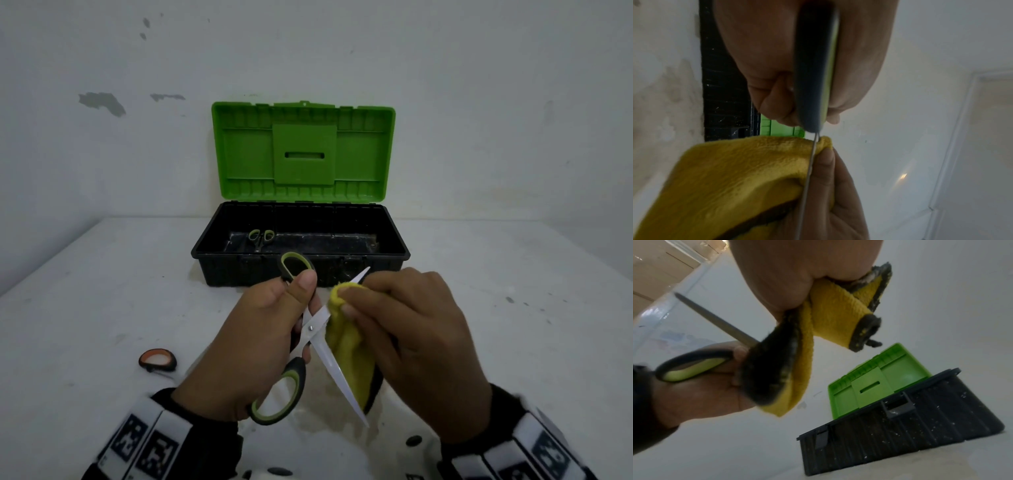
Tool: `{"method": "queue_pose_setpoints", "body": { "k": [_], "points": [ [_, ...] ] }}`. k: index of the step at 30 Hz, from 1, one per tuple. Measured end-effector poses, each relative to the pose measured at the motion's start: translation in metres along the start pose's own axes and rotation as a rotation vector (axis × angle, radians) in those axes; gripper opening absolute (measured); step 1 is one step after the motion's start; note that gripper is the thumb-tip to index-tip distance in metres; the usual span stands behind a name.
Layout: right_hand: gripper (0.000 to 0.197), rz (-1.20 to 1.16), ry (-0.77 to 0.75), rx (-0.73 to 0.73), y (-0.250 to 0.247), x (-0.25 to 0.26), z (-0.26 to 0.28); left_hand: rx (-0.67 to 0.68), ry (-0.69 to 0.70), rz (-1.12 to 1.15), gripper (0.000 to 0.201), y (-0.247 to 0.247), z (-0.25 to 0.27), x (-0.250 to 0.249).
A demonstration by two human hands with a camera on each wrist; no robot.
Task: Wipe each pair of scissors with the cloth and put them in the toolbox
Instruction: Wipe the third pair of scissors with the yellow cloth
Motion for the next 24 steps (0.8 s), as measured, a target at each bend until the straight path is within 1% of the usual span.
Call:
{"method": "queue_pose_setpoints", "body": {
  "k": [2, 5, 9, 11, 12, 14, 16, 18, 19, 21, 24],
  "points": [
    [0.019, -0.004, 0.044, -0.034, -0.003, -0.010, -0.004, -0.011, -0.013, -0.010, 0.051, -0.001, 0.000, 0.003],
    [0.016, -0.028, 0.155, -0.056, -0.005, -0.026, -0.009, -0.015, -0.030, -0.023, 0.045, 0.000, -0.001, 0.005],
    [0.014, -0.048, 0.275, -0.011, -0.014, -0.047, -0.016, -0.026, -0.041, -0.045, 0.045, -0.001, 0.000, 0.007],
    [0.011, -0.063, 0.337, 0.012, -0.025, -0.053, -0.020, -0.048, -0.041, -0.087, 0.050, -0.003, -0.001, 0.009],
    [0.010, -0.069, 0.346, 0.030, -0.030, -0.053, -0.022, -0.062, -0.036, -0.116, 0.053, -0.004, -0.001, 0.010],
    [0.012, -0.067, 0.286, 0.087, -0.033, -0.042, -0.026, -0.077, -0.016, -0.164, 0.054, -0.004, -0.002, 0.010],
    [0.016, -0.052, 0.164, 0.178, -0.026, -0.024, -0.028, -0.078, 0.010, -0.186, 0.052, 0.000, -0.003, 0.009],
    [0.021, 0.024, 0.054, 0.270, -0.011, -0.010, -0.026, -0.079, 0.050, -0.209, 0.051, 0.004, -0.003, 0.006],
    [0.024, 0.065, 0.028, 0.294, -0.005, -0.006, -0.025, -0.087, 0.077, -0.227, 0.052, 0.005, -0.003, 0.005],
    [0.028, 0.108, 0.029, 0.287, -0.002, -0.011, -0.025, -0.104, 0.105, -0.231, 0.052, 0.004, -0.001, 0.003],
    [0.029, 0.096, 0.117, 0.223, -0.008, -0.030, -0.027, -0.098, 0.107, -0.224, 0.050, 0.004, 0.001, 0.002]
  ]
}}
Point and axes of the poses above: each hand's wrist, its own z-axis away from the middle knuckle, its own y-axis out of the palm, x = y × z, the point moved 4 cm from there along -z, towards the middle knuckle, and after that the axes turned 4 degrees about x, right-handed, at the moved point
